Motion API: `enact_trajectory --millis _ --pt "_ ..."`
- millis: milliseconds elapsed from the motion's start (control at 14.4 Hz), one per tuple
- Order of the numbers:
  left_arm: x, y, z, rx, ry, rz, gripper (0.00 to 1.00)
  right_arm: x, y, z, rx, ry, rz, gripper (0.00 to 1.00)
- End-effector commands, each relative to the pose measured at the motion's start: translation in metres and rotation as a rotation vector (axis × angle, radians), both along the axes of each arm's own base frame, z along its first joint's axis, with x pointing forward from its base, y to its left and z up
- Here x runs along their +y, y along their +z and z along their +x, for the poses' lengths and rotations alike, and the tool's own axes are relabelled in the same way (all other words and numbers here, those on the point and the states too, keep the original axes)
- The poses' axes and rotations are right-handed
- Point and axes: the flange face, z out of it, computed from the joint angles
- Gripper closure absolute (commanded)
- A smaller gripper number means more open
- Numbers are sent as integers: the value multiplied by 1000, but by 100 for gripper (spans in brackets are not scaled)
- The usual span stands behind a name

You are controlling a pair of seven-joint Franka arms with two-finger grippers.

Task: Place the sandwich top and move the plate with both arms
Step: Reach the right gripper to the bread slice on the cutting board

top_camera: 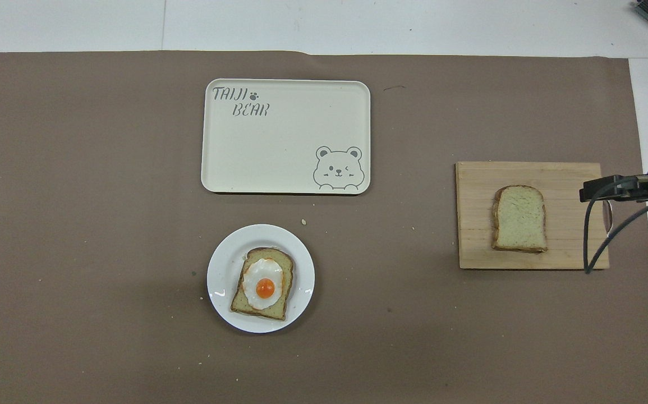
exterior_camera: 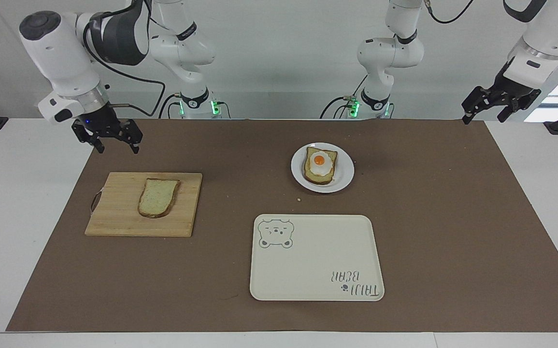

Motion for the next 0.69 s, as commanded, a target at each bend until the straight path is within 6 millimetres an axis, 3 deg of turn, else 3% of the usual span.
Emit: enact_trajectory --millis 0,416,625 --pt "1 2 -8 5 -11 -11 0 -28 -45 13 10 0 65 0" --pt "1 2 -8 5 -11 -11 0 -34 -127 13 30 -14 89 0" --pt "1 2 -8 5 -11 -11 0 -40 -157 -1 59 -48 113 0"
